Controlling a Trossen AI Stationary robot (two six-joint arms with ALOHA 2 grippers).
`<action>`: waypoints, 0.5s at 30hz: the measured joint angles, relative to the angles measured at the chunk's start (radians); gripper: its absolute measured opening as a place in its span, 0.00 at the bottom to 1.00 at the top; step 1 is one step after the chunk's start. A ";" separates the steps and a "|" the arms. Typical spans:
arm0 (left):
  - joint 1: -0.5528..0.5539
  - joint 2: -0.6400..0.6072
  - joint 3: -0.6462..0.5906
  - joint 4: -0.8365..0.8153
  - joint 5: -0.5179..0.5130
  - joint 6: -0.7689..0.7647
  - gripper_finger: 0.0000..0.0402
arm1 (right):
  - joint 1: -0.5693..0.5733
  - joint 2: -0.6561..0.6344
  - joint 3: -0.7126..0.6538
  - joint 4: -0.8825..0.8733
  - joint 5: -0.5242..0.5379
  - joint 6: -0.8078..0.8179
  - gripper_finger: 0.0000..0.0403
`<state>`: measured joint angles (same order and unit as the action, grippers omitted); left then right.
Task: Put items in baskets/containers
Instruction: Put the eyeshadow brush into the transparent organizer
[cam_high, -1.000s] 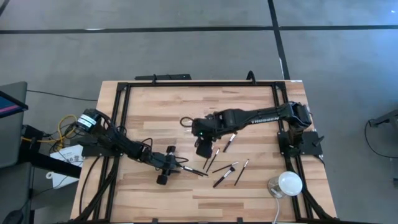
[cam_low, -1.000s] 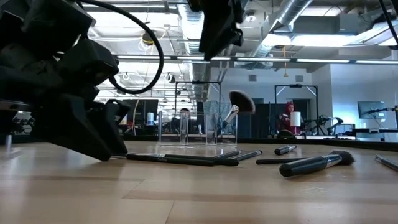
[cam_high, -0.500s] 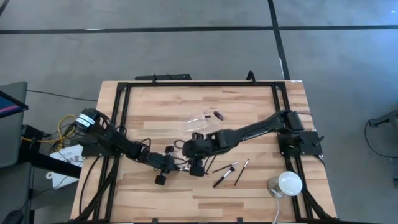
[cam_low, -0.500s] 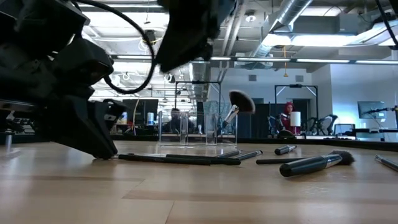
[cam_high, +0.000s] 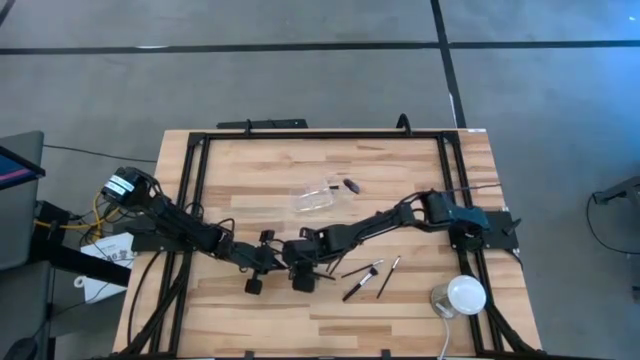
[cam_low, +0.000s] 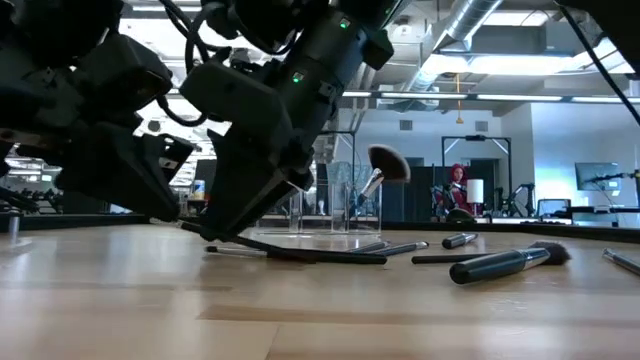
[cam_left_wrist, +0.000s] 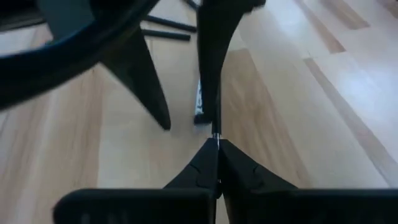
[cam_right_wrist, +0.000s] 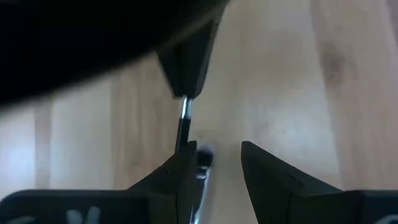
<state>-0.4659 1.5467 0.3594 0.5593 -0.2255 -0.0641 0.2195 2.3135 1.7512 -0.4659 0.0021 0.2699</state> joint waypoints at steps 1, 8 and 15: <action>0.001 0.001 0.001 -0.003 -0.008 0.000 0.01 | -0.003 0.000 0.000 0.004 0.000 0.000 0.29; 0.001 0.001 0.001 -0.004 -0.019 -0.001 0.01 | -0.019 -0.044 0.002 0.008 -0.008 0.000 0.29; 0.001 0.001 0.002 -0.005 0.014 0.008 0.02 | -0.014 -0.065 0.003 -0.001 -0.061 0.003 0.29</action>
<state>-0.4648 1.5475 0.3611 0.5539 -0.2118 -0.0557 0.2054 2.2482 1.7538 -0.4667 -0.0587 0.2726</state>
